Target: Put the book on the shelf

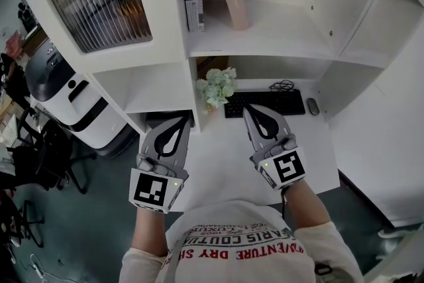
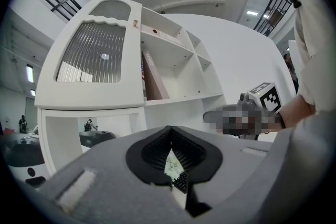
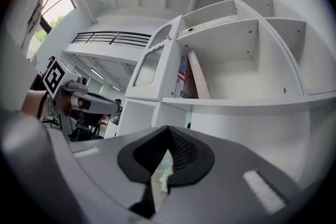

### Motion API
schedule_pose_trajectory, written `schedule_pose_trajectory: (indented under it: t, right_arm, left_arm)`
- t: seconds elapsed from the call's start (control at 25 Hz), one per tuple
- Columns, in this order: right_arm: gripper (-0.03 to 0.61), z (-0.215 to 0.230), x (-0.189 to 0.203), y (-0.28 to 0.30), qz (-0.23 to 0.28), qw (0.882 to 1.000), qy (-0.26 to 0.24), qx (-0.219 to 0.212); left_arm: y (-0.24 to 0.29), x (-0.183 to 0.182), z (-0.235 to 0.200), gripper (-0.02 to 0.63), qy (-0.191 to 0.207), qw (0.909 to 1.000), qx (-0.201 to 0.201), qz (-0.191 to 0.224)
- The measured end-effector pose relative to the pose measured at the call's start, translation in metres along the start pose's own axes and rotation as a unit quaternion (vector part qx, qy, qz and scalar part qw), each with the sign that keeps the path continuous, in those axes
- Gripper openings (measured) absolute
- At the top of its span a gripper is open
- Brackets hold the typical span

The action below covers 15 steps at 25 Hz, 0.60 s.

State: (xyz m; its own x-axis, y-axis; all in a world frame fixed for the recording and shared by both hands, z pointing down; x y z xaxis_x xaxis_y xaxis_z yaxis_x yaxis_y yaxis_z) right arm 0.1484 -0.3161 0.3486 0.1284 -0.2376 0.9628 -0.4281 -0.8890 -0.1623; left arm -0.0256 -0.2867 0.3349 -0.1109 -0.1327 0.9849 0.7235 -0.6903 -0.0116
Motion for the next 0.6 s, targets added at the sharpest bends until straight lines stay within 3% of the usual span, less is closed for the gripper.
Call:
schedule_pose_trajectory:
  t: [0.6]
  right_arm:
    - [0.000, 0.003, 0.014, 0.018, -0.010, 0.999, 0.033, -0.004]
  left_arm:
    - [0.017, 0.009, -0.007, 0.005, 0.013, 0.9996, 0.010, -0.022]
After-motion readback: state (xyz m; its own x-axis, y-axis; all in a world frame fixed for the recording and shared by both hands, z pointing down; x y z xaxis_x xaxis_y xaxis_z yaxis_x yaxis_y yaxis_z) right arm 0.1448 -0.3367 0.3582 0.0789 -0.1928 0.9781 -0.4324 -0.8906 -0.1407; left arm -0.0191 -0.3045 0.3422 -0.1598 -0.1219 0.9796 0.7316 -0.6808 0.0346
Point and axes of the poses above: the fingertips, and each gripper's own axes: y forward along the fingers, z to its right, x out of its underside, the point moved 4 cm from there along -y, backward along the fingers, and after that the axes turned 14 degrees about x, right-handed, at the moved point
